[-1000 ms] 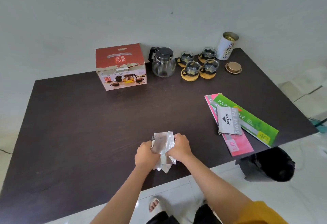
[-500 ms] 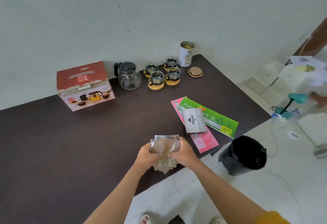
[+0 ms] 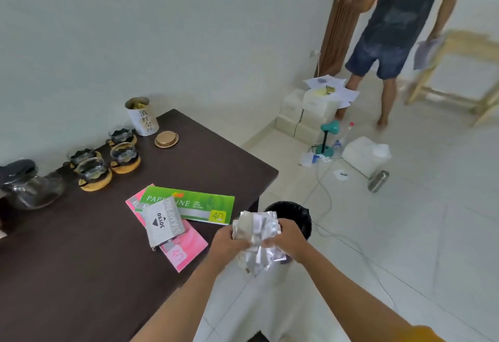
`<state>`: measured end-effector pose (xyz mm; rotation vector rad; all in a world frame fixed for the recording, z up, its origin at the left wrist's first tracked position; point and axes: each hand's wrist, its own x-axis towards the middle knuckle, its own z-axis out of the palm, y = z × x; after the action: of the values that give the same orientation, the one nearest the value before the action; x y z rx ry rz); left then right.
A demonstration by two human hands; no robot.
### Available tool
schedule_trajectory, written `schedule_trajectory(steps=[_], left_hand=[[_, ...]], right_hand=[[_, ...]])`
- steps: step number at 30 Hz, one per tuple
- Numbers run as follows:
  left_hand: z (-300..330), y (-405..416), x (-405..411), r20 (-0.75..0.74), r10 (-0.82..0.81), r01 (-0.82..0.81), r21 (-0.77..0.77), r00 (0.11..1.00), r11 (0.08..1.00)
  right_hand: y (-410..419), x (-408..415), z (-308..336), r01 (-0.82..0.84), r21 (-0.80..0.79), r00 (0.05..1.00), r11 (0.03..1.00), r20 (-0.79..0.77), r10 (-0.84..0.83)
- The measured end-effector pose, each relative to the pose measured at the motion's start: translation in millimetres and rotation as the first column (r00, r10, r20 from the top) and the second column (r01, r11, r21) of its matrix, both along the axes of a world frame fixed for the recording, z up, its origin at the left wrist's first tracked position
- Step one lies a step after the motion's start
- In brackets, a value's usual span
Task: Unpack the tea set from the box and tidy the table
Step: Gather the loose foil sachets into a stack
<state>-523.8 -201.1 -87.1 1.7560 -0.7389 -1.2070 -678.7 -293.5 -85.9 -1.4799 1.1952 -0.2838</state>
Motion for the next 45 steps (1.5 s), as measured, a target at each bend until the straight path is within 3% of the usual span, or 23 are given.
schedule_trajectory(steps=[9, 15, 21, 36, 39, 45], left_hand=[[-23, -103, -86, -0.077, -0.025, 0.035, 0.131, 0.997, 0.991], [-42, -160, -94, -0.026, -0.019, 0.025, 0.264, 0.999, 0.964], [-73, -210, -75, -0.022, -0.038, 0.043, 0.357, 0.999, 0.933], [-123, -294, -68, 0.027, -0.158, 0.121, 0.516, 0.987, 0.848], [-139, -303, -73, 0.021, -0.165, 0.125, 0.56, 0.986, 0.819], [-152, -313, -95, 0.058, -0.012, -0.026, 0.612, 0.998, 0.79]], right_hand=[[-76, -97, -11, 0.24, 0.159, 0.967, 0.958, 0.041, -0.25], [-109, -102, -38, 0.44, 0.295, 0.887, 0.848, 0.007, -0.462], [-151, -84, -71, 0.552, 0.346, 0.823, 0.759, -0.078, -0.562], [-238, -49, -126, 0.623, 0.357, 0.782, 0.696, -0.289, -0.552], [-260, -49, -133, 0.581, 0.392, 0.811, 0.713, -0.349, -0.469], [-297, -69, -141, 0.425, 0.415, 0.87, 0.804, -0.434, -0.236]])
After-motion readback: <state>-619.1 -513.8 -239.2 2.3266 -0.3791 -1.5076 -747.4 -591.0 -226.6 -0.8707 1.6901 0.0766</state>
